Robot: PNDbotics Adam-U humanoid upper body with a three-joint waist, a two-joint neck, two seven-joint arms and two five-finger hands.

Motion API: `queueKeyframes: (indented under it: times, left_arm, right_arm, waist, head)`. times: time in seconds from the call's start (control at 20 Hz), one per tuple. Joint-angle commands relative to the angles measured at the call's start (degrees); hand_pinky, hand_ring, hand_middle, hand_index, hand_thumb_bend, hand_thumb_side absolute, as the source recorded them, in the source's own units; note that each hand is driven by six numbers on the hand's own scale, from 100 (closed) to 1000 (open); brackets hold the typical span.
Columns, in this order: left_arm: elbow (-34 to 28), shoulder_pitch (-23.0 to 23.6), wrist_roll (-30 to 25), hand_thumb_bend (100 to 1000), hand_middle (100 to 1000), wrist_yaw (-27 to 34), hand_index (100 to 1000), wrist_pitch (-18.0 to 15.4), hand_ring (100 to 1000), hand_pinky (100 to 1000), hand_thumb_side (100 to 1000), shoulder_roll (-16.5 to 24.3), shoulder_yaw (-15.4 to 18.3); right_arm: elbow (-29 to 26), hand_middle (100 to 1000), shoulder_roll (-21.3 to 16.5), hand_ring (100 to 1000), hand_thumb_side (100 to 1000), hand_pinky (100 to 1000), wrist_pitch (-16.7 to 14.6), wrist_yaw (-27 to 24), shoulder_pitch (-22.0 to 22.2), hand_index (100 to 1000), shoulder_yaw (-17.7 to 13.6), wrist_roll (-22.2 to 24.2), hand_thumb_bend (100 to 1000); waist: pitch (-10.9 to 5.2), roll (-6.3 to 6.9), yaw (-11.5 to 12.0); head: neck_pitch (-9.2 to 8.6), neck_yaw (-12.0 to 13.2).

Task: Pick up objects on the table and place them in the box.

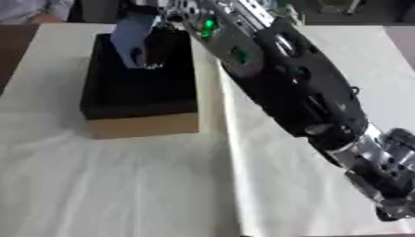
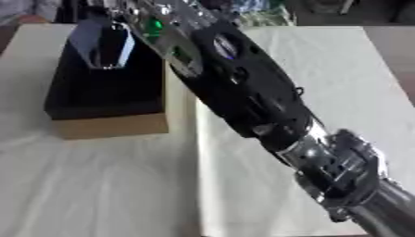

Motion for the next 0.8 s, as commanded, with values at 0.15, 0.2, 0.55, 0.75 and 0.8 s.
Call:
queueKeyframes:
  times: [0.15, 0.2, 0.55, 0.75, 0.8]
  left_arm:
    - [-1.07, -0.18, -0.14, 100, 687, 0.07, 866, -0.06, 697, 1000, 626, 0.40, 0.01]
    - [-1.07, -0.20, -0.12, 100, 687, 0.08, 866, -0.09, 697, 1000, 626, 0.42, 0.02]
    - [-1.07, -0.23, -0.05, 100, 687, 0.13, 866, -0.09, 698, 1000, 625, 0.42, 0.04]
    - [-1.07, -0.30, -0.11, 100, 688, 0.07, 866, -0.06, 698, 1000, 618, 0.41, 0.03]
    - [-1.07, -0.34, -0.16, 100, 687, 0.04, 865, -0.08, 698, 1000, 606, 0.41, 0.02]
  right_arm:
    - [0.44, 1000, 0.06, 1000, 956, 1000, -1.33, 0.82, -1.04, 1000, -0.74, 2.73, 100]
    - [0.72, 1000, 0.10, 1000, 979, 1000, -1.99, 0.75, -1.04, 1000, -0.66, 2.73, 100]
    - [2.19, 1000, 0.18, 1000, 984, 1000, -4.81, 1.05, -1.19, 1000, -0.77, 2.73, 100]
    - [2.76, 1000, 0.28, 1000, 866, 1000, -5.61, 1.43, -1.27, 1000, -0.68, 2.73, 100]
    - [3.22, 1000, 0.42, 1000, 689, 1000, -6.21, 0.95, -1.22, 1000, -0.41, 2.73, 100]
  waist:
    - [-1.00, 0.39, 0.15]
    - [-1.03, 0.40, 0.16]
    - [-1.09, 0.40, 0.21]
    - [-1.09, 0.33, 0.26]
    - [-1.07, 0.33, 0.29]
  head:
    - [-0.49, 0.02]
    - [-0.49, 0.02]
    - [-0.65, 0.02]
    - [-0.66, -0.05]
    - [-0.65, -0.06]
